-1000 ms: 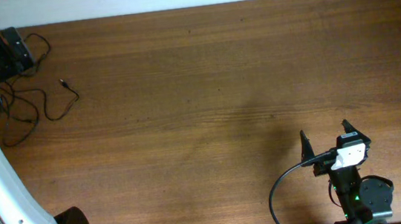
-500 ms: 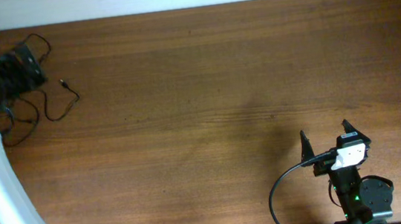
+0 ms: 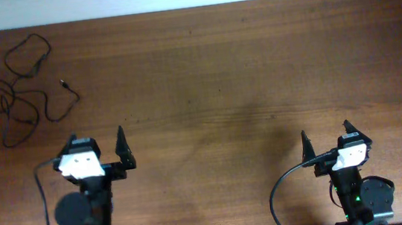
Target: Untangle cables
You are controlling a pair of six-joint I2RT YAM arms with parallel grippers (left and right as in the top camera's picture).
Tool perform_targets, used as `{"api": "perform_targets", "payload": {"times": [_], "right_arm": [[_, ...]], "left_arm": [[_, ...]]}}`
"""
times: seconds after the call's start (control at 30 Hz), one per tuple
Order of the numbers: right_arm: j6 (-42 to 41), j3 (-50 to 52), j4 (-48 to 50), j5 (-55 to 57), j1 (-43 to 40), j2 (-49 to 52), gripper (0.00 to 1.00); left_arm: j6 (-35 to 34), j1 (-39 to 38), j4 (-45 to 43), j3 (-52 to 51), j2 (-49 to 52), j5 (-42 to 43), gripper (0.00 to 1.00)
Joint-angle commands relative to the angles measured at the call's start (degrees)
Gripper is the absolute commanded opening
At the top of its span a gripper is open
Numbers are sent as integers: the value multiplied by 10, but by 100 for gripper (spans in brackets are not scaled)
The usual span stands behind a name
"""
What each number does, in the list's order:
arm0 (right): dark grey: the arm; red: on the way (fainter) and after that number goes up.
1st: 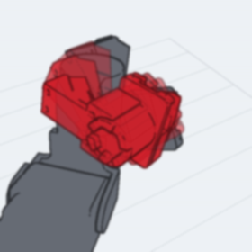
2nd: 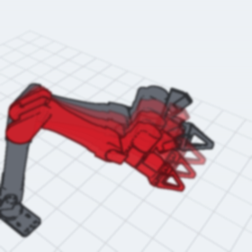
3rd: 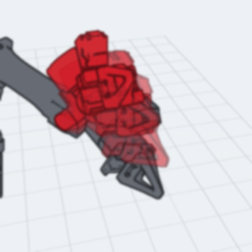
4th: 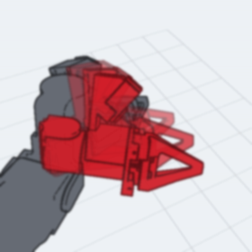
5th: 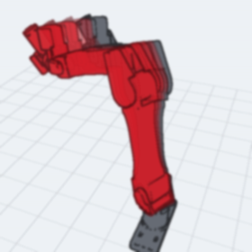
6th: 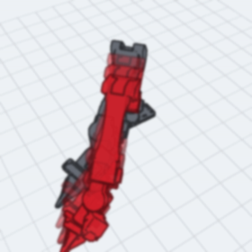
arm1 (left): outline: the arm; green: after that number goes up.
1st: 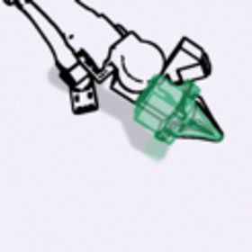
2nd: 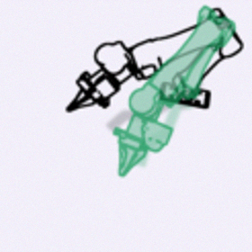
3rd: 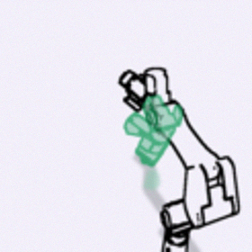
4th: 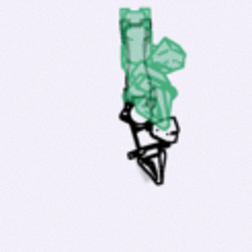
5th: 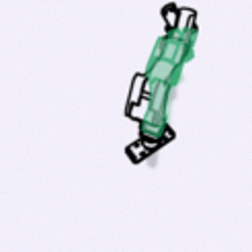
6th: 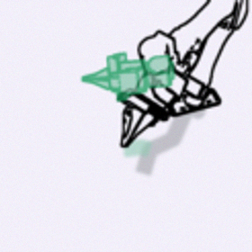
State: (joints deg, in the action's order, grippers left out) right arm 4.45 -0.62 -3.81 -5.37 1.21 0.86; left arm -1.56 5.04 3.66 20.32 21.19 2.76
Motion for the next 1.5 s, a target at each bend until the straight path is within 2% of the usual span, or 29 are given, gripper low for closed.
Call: {"api": "perform_targets", "payload": {"times": [0.0, 0.27, 0.37, 1.47], "right_arm": [[-3, 3, -3, 3, 3, -5, 99], [-3, 3, -3, 3, 3, -5, 99], [-3, 3, -3, 3, 3, -5, 99], [-3, 3, -3, 3, 3, -5, 99]], "left_arm": [[-1, -11, -24, -73, -45, -21, 100], [-1, -11, -36, -184, -156, -32, 100], [-2, -11, 5, -197, -209, -30, 100], [-2, -11, 11, -197, -209, -30, 99]]}}
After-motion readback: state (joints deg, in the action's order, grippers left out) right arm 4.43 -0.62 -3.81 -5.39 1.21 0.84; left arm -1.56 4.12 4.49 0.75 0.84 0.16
